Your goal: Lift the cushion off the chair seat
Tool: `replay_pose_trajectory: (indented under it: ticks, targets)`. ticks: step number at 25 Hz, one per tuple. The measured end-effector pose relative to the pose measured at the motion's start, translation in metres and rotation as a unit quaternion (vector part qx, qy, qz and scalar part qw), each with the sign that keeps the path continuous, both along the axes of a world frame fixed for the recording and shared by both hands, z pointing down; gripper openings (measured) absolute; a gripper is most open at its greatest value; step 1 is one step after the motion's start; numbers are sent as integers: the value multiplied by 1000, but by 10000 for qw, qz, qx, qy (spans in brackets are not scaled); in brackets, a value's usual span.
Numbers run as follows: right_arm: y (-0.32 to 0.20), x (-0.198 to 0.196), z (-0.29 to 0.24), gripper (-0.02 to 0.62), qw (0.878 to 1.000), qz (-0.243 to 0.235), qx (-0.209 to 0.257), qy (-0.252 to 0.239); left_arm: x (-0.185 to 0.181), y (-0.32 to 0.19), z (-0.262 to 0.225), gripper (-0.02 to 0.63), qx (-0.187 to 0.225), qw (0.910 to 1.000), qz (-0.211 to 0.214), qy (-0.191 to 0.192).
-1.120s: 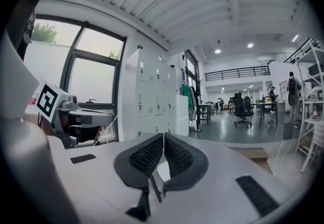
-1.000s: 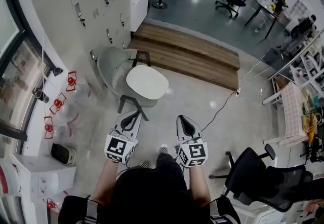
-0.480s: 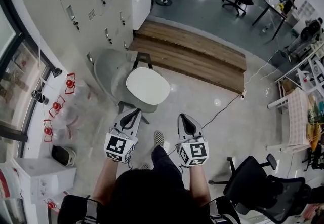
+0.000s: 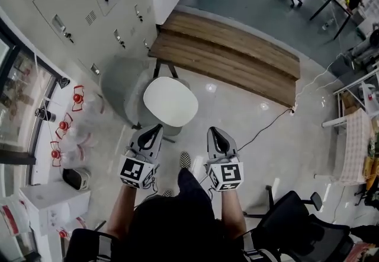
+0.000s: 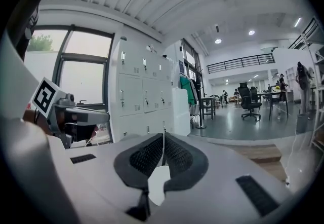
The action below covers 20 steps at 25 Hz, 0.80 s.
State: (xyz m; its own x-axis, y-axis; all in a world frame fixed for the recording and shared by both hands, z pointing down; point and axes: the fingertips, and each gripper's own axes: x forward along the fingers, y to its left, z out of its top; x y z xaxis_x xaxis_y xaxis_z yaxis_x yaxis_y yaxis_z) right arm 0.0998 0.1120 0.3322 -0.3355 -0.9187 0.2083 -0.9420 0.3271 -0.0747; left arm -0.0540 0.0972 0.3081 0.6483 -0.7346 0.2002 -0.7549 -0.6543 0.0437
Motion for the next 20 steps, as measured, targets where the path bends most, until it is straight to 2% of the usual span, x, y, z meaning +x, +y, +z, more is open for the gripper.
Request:
replay_pose_trajectory:
  ticks: [12, 20]
  targets:
    - [-94, 48, 45, 31, 9987, -208, -455, -60, 47, -96, 48, 20, -370, 9991, -93, -158]
    - [-132, 36, 93, 31, 9967, -251, -774, -59, 42, -137, 91, 20, -505, 9986, -57, -112]
